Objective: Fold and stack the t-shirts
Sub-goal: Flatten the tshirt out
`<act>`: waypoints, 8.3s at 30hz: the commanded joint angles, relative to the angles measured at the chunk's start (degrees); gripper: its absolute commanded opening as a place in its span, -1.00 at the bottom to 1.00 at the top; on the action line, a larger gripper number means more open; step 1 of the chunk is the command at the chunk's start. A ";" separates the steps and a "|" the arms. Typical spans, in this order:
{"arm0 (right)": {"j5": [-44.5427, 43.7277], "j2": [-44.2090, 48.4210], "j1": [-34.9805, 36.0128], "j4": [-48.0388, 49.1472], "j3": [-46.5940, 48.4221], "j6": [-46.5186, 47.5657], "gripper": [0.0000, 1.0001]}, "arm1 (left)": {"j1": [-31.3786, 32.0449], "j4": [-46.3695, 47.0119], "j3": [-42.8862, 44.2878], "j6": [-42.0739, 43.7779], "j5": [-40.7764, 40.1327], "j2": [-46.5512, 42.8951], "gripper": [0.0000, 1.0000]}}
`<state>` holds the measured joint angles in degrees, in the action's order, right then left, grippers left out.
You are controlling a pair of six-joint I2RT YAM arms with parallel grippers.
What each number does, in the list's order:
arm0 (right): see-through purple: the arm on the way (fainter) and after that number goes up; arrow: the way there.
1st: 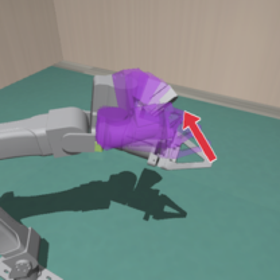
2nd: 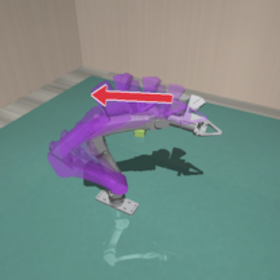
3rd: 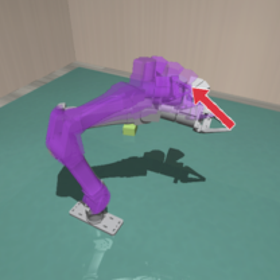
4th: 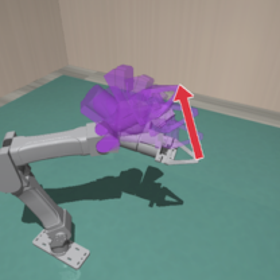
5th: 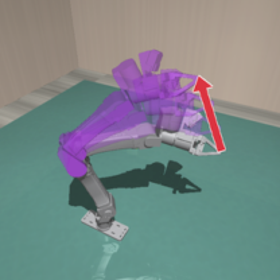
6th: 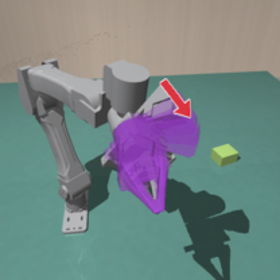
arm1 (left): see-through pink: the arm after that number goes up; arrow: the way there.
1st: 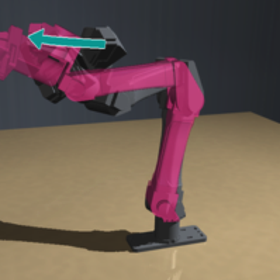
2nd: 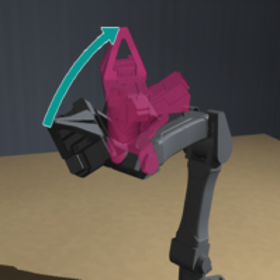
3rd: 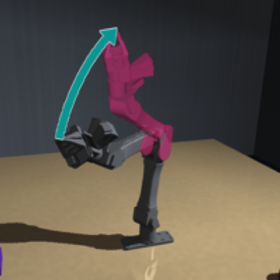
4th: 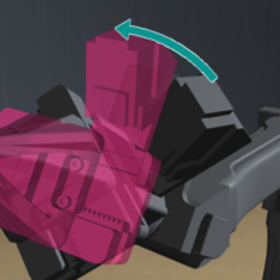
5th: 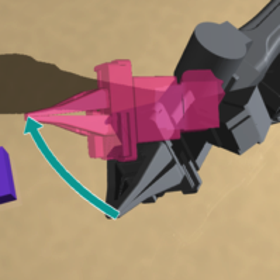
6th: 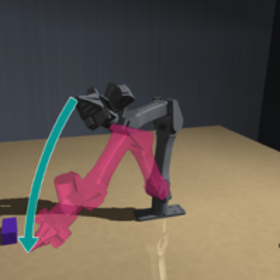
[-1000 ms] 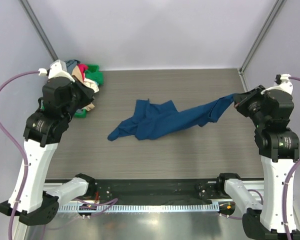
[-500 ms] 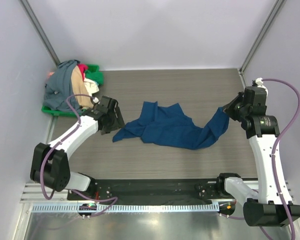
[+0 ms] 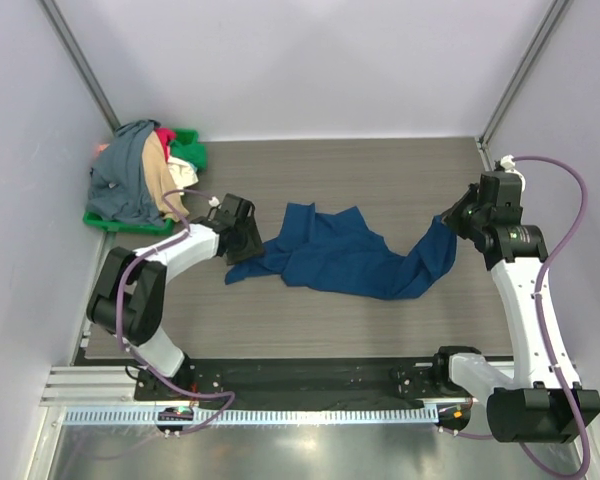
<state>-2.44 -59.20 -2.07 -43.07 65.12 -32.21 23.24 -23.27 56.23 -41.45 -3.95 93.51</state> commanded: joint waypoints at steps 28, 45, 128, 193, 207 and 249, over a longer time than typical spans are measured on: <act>-5.11 14.66 -0.22 -6.41 22.23 -2.51 -0.98 | 5.06 -34.99 47.63 9.62 -20.10 -34.57 -0.99; -1.87 -1.44 -0.31 3.60 0.20 0.56 -0.98 | -14.19 -24.11 26.06 7.35 2.28 -4.38 0.68; -19.27 13.06 -0.05 -10.47 50.18 3.55 -0.97 | 31.16 -26.06 48.90 27.73 -25.41 -48.25 -1.00; 7.54 -74.82 2.07 8.89 42.51 5.05 0.81 | -8.66 -5.83 16.98 1.38 -0.02 16.94 0.50; 14.74 -92.60 2.07 3.95 82.63 8.91 0.94 | -8.13 -14.17 40.80 1.11 2.72 24.20 0.48; 7.71 -10.15 18.76 14.68 -14.32 -2.25 0.95 | -7.95 11.75 -4.29 -7.42 -8.18 -0.01 0.47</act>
<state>4.43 -70.61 16.45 -30.89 50.61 -34.44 15.57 -17.08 48.90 -47.79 -10.17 90.87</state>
